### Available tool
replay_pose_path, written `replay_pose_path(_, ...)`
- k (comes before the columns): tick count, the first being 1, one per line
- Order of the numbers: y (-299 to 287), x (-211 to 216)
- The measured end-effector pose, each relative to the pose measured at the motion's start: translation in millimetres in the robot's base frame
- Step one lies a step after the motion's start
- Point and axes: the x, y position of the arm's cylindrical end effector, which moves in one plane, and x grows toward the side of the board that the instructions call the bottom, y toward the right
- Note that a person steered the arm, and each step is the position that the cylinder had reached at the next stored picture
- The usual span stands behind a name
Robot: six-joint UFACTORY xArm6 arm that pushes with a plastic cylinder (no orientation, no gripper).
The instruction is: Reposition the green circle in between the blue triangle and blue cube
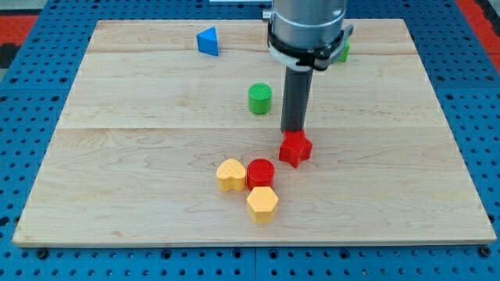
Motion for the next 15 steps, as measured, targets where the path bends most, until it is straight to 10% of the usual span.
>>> replay_pose_path(3, 0.5, 7.7)
replay_pose_path(6, -32.9, -109.1)
replay_pose_path(10, -160.2, -137.8)
replay_pose_path(12, -99.9, -173.9)
replay_pose_path(13, -144.3, -145.4)
replay_pose_path(15, -247.8, -220.8)
